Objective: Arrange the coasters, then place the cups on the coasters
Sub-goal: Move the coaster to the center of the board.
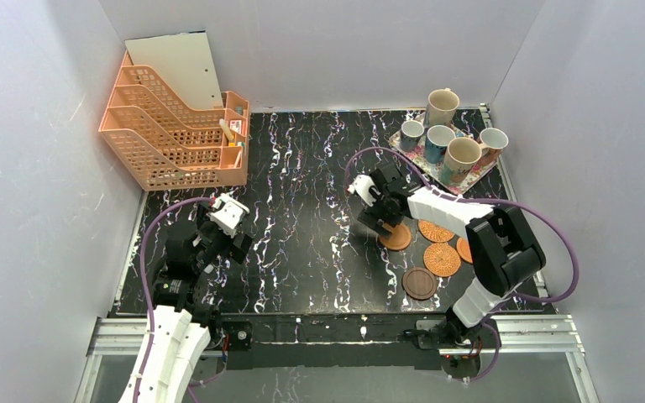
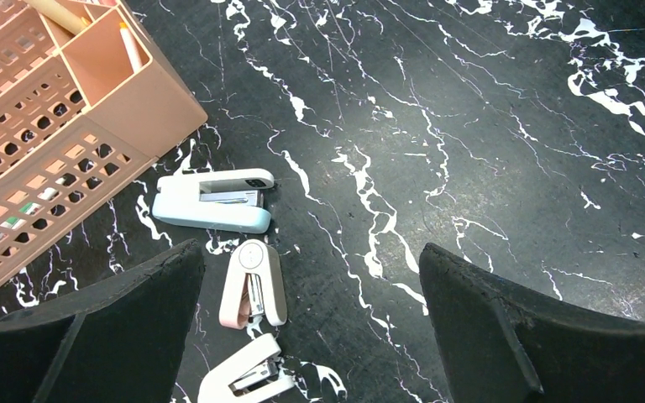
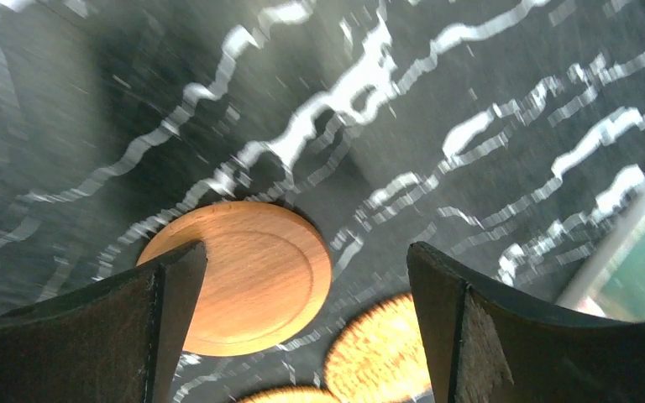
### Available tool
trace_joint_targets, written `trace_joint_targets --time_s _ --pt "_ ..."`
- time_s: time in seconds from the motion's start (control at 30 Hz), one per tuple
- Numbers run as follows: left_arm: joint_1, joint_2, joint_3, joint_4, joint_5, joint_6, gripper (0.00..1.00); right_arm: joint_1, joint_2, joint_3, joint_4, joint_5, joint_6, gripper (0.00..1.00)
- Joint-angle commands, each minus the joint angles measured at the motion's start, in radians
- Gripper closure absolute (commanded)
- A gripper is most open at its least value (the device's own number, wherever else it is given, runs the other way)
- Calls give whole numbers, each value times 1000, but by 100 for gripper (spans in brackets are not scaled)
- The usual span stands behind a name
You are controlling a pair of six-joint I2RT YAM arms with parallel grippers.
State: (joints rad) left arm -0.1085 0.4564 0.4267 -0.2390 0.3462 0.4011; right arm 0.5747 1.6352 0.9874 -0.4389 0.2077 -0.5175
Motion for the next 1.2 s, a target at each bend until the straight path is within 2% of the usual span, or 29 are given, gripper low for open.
trace_joint_targets --time_s 0.0,0.07,0.17,0.23,0.33,0.43,0.57,0.67,0.83,0.9,1.0,1.17 --pt "3 3 -3 7 27 12 2 21 32 69 105 -285 123 2" --pt "3 14 -3 6 25 14 2 29 73 127 123 -291 174 2" --pt "3 20 0 2 22 16 2 30 79 211 161 -218 220 2" --pt "3 15 -2 2 22 15 2 24 4 198 215 -198 221 2" --pt "3 19 -5 19 44 14 2 17 -161 137 243 -288 201 2" --pt "3 86 29 38 113 25 2 14 -300 125 158 -323 110 2" --pt "1 349 176 38 162 38 2 15 -412 83 -42 -273 -141 2" --pt "0 494 278 36 147 -11 2 12 -433 23 -176 -189 -226 2" --pt "0 501 233 79 226 -16 2 13 -390 -59 -344 -118 -278 2" --pt "0 467 204 96 230 -31 2 11 -399 -114 -307 -103 -308 2" --pt "0 411 162 100 237 -17 2 11 -415 -200 -101 -65 -344 2" --pt "0 360 166 33 172 22 2 12 -307 -168 57 -79 -277 2"
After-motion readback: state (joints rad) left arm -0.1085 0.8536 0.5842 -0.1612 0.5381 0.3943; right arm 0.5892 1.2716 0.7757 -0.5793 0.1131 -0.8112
